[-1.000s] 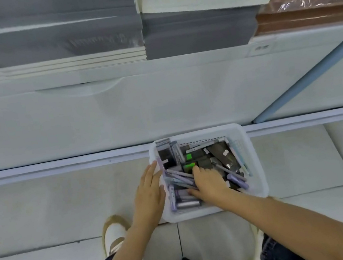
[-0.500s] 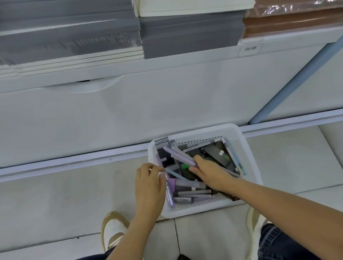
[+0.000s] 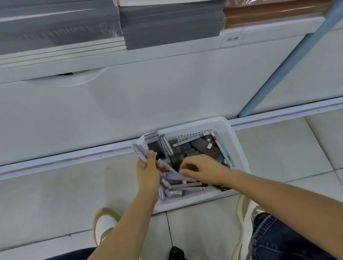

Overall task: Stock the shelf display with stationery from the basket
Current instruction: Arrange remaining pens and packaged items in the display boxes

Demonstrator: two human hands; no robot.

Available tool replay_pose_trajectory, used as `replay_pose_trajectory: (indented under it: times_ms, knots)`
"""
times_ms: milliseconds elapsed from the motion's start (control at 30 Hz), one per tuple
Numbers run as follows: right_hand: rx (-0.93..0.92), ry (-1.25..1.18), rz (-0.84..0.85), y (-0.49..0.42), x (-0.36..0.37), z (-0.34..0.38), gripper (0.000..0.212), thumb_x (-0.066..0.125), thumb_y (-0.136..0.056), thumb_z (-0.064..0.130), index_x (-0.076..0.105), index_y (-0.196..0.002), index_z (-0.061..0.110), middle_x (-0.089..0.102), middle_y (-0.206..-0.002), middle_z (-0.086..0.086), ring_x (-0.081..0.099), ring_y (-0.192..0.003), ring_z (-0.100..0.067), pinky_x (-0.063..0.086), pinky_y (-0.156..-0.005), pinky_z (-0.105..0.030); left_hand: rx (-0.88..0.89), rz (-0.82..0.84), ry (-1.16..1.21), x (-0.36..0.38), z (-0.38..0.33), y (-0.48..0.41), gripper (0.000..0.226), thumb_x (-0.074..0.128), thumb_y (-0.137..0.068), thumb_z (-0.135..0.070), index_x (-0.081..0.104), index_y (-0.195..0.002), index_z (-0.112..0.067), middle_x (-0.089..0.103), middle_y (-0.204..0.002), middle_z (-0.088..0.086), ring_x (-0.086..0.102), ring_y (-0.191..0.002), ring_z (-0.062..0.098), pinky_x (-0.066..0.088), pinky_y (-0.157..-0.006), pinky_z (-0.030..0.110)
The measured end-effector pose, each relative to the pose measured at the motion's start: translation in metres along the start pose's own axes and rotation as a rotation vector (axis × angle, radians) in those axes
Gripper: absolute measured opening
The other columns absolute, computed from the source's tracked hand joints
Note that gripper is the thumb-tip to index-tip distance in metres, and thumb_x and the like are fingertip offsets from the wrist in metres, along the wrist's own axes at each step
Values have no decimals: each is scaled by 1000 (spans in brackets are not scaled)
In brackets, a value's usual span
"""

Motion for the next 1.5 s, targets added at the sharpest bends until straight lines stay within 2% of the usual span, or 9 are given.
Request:
replay_pose_trajectory:
  times_ms: [133,267,467,667,800,1000,1267,1400,1500]
  knots:
    - [165,347,126,9,16,-34,42,64,-87,51,56,-109,16,63,-97,-2,58,-83,-17,49,-69,-32,-10,17,-109,-8,8,1,27,49,-101,-24,47,-77,-14,40,-56,1,36,-41,9,39,-40,23]
    - [216,353,7,8,21,-35,50,67,-84,50,41,-106,13,61,-89,-6,59,-75,-21,41,-55,-31,-20,38,-194,-13,16,1,17,50,-101,-22,48,-86,-13,43,-64,3,38,-45,9,37,-38,19]
    - [194,476,24,8,33,-33,48,64,-86,50,41,-107,13,63,-96,-7,62,-85,-26,40,-61,-33,-4,80,-247,-9,16,-2,18,48,-101,-24,50,-87,-13,42,-66,4,38,-50,11,40,-42,20]
    - [101,391,181,7,41,-38,31,58,-94,40,54,-113,16,63,-102,-8,60,-89,-24,48,-73,-33,-16,112,-330,-3,22,-1,22,51,-99,-28,50,-84,-13,47,-63,3,41,-48,12,42,-47,25]
    - [69,346,178,6,43,-36,27,60,-93,41,63,-107,19,65,-95,-4,59,-79,-18,43,-68,-29,-16,148,-332,0,24,0,20,51,-100,-27,52,-86,-13,51,-53,-6,42,-41,6,42,-43,21]
    - [74,267,235,3,49,-42,20,49,-100,25,60,-107,10,65,-97,-12,61,-86,-27,42,-71,-32,-8,187,-395,3,26,-1,21,50,-100,-29,54,-92,-10,50,-64,4,43,-50,13,45,-48,25]
    - [24,146,275,-15,-3,-4,25,42,-102,31,62,-99,17,56,-85,2,50,-73,-10,40,-68,-26,160,227,-618,8,8,-7,28,59,-95,-32,60,-82,-7,59,-68,5,54,-63,16,48,-63,29]
    - [-30,159,367,-19,-33,19,28,45,-101,36,62,-91,16,55,-81,-5,48,-69,-17,41,-67,-33,251,395,-713,27,-8,-2,20,71,-85,-35,70,-87,-15,69,-73,-2,66,-67,10,52,-63,18]
    - [-52,91,374,-21,-39,33,22,49,-100,31,59,-84,19,52,-72,1,44,-64,-16,37,-63,-33,261,484,-810,35,-6,4,39,81,-75,-36,66,-79,-1,59,-60,3,55,-52,11,47,-54,21]
Point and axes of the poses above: each hand's wrist, its own y-axis away from the middle knuckle, its own x-axis out of the palm, z = x × y, the point moved 9 cm from there along -y, towards the middle knuckle
